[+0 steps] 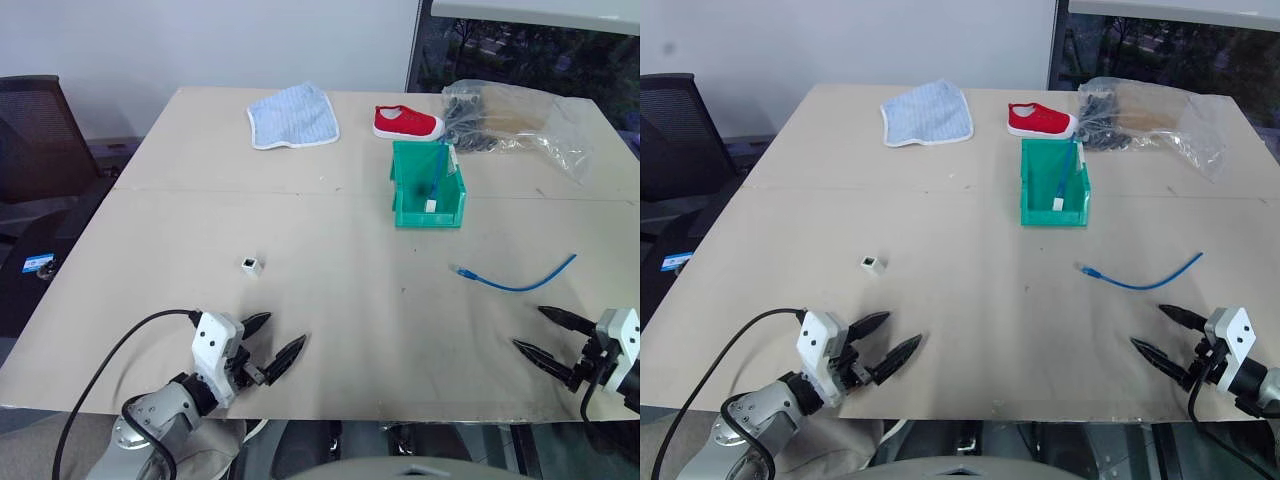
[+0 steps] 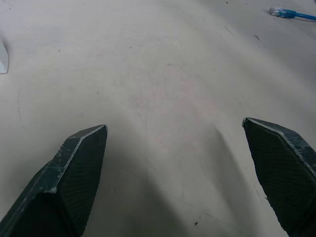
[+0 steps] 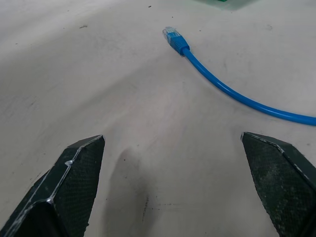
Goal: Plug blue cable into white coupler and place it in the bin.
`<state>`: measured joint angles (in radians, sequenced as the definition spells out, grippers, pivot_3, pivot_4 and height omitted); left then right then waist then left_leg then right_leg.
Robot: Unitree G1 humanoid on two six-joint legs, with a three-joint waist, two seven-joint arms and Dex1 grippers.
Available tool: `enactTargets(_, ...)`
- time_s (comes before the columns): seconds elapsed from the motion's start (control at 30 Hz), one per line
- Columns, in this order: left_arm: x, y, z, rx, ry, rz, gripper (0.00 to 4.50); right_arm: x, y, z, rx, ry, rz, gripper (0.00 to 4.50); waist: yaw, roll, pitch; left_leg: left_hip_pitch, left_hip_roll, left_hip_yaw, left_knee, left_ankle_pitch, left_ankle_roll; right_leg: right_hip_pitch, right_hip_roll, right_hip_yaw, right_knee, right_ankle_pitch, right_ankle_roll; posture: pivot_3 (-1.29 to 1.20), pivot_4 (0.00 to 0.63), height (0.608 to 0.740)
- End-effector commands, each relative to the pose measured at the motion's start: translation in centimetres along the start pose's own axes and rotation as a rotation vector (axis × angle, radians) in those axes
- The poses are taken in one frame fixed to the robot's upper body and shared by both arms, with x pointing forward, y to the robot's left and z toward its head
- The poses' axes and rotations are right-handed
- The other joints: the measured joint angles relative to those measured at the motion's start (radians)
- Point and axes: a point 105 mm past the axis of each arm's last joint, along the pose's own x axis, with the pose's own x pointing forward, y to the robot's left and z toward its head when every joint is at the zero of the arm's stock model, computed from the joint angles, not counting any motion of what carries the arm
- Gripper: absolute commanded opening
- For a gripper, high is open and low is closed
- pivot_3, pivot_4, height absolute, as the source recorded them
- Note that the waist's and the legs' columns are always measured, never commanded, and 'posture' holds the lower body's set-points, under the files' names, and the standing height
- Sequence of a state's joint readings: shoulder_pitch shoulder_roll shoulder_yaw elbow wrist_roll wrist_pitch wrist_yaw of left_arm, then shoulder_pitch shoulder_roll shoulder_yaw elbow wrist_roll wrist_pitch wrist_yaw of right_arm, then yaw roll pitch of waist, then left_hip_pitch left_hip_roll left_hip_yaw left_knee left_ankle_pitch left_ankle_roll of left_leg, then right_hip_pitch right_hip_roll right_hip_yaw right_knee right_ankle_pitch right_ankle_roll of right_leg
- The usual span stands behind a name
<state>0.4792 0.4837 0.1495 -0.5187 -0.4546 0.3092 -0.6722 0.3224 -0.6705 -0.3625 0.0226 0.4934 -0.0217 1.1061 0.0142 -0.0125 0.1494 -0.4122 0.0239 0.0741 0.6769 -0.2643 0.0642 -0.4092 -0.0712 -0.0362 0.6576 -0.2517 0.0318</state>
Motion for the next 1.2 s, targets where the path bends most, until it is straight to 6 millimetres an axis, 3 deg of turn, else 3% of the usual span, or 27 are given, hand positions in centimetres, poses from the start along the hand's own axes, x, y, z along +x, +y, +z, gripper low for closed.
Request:
enactTargets(0.03, 0.2, 0.2, 0.3, 0.023, -0.022, -0.001, 4.5, -0.3, -0.3, 0.6, -0.028, -0.007, 0.005, 4.35, 0.0, 0.0, 0.0, 0.0, 0.0, 0.0, 0.0, 0.0, 0.0, 0.0, 0.0, 0.0, 0.0, 0.0, 0.0, 0.0, 0.15, 0.74)
enactTargets(0.2, 1.1, -0.3, 0.2, 0.027, -0.033, -0.01, 4.5, -0.1, 0.0, 0.5, -0.025, 0.0, 0.019, 4.35, 0.002, 0.001, -0.001, 0.0, 0.0, 0.0, 0.0, 0.0, 0.0, 0.0, 0.0, 0.0, 0.0, 0.0, 0.0, 0.0, 0.15, 0.74)
enactTargets(0.5, 1.1, -0.4, 0.6, 0.049, -0.04, -0.011, 4.5, 0.3, 0.1, 0.7, -0.033, -0.015, 0.024, 4.35, 0.001, 0.002, -0.002, 0.0, 0.0, 0.0, 0.0, 0.0, 0.0, 0.0, 0.0, 0.0, 0.0, 0.0, 0.0, 0.0, 0.15, 0.74)
enactTargets(0.7, 1.3, -0.8, 1.5, 0.171, -0.044, -0.089, 4.5, 1.7, -0.8, 3.5, -0.068, -0.094, 0.013, 4.35, 0.0, 0.002, -0.001, 0.0, 0.0, 0.0, 0.0, 0.0, 0.0, 0.0, 0.0, 0.0, 0.0, 0.0, -0.001, 0.0, 0.15, 0.74)
enactTargets(0.83, 2.6, -2.0, 2.3, 0.28, -0.013, -0.257, 4.5, 3.6, -1.1, 5.1, -0.127, -0.063, 0.069, 4.35, 0.001, 0.003, -0.001, 0.0, 0.0, 0.0, 0.0, 0.0, 0.0, 0.0, 0.0, 0.0, 0.0, 0.001, -0.001, 0.0, 0.15, 0.74)
enactTargets(1.03, 5.6, -2.4, 5.9, 0.336, -0.038, -0.383, 4.5, 8.2, -1.7, 5.3, -0.198, 0.071, 0.143, 4.35, 0.0, 0.003, -0.001, 0.0, 0.0, 0.0, 0.0, 0.001, 0.001, 0.0, 0.001, -0.001, 0.001, 0.001, -0.001, 0.0, 0.15, 0.74)
enactTargets(1.2, 6.9, -2.4, 8.0, 0.363, -0.031, -0.426, 4.5, 9.7, -2.2, 5.3, -0.186, 0.102, 0.183, 4.35, 0.001, 0.002, -0.001, -0.001, -0.001, 0.0, 0.0, 0.001, 0.0, 0.0, 0.003, -0.002, 0.0, 0.003, 0.003, 0.0, 0.15, 0.74)
